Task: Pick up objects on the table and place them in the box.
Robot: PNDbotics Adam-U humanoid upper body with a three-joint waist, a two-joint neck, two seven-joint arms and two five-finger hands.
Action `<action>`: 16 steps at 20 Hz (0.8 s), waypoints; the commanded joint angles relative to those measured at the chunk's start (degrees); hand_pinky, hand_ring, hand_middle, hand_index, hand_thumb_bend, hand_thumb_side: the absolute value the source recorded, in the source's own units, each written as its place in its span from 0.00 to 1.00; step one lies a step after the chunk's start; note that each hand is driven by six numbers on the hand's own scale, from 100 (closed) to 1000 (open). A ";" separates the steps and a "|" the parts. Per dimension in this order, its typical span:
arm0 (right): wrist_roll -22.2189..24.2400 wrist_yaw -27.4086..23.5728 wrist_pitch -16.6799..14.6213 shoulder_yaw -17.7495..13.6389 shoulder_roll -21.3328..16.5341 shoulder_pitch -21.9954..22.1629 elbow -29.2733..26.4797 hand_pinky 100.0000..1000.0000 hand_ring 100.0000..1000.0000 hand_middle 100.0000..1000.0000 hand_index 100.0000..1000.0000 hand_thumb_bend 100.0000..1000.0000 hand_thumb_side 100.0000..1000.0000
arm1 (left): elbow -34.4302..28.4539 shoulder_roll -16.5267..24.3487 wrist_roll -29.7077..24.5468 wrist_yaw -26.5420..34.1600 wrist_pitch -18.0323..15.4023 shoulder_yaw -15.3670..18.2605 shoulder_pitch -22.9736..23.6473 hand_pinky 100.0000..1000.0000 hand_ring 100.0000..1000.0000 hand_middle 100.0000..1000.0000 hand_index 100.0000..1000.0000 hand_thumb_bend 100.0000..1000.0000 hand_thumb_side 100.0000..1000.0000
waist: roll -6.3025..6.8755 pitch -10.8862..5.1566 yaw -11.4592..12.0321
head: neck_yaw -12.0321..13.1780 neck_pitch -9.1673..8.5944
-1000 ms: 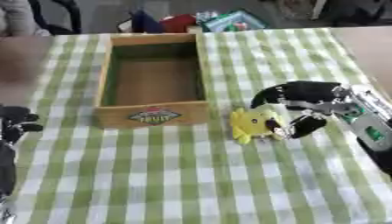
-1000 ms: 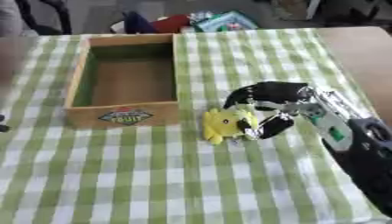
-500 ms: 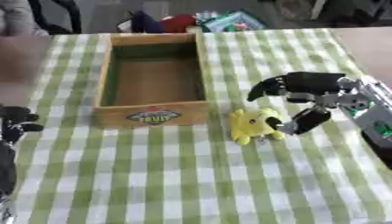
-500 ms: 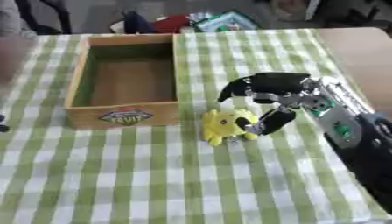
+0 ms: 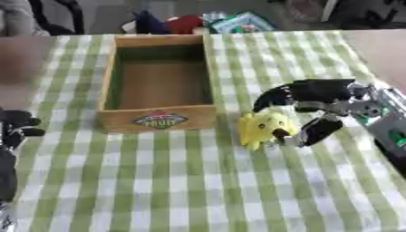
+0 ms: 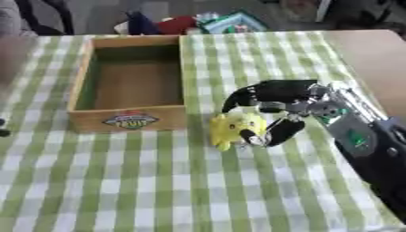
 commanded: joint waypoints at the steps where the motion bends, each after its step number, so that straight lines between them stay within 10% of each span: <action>1: -1.41 2.80 -0.89 -0.55 -0.11 -1.27 2.26 0.71 0.88 0.87 0.91 0.00 0.29 | -0.72 1.17 -0.15 0.08 -0.04 0.12 -0.46 0.48 0.54 0.49 0.41 0.00 0.61 | 0.17 -1.08 0.12 | -0.22 -0.64; 7: -4.48 7.61 -2.68 0.05 0.92 -1.65 5.00 0.70 0.83 0.84 0.90 0.00 0.30 | -0.68 1.11 -0.18 0.11 -0.01 0.08 -0.41 0.48 0.54 0.49 0.41 0.00 0.61 | 0.24 -1.00 0.11 | -0.31 -0.56; 16: -14.53 12.14 -3.02 -0.57 1.01 -2.06 4.71 0.39 0.32 0.41 0.52 0.00 0.25 | -0.65 1.12 -0.17 0.11 0.00 0.08 -0.35 0.48 0.54 0.49 0.41 0.00 0.61 | 0.30 -1.06 -0.01 | -0.32 -0.53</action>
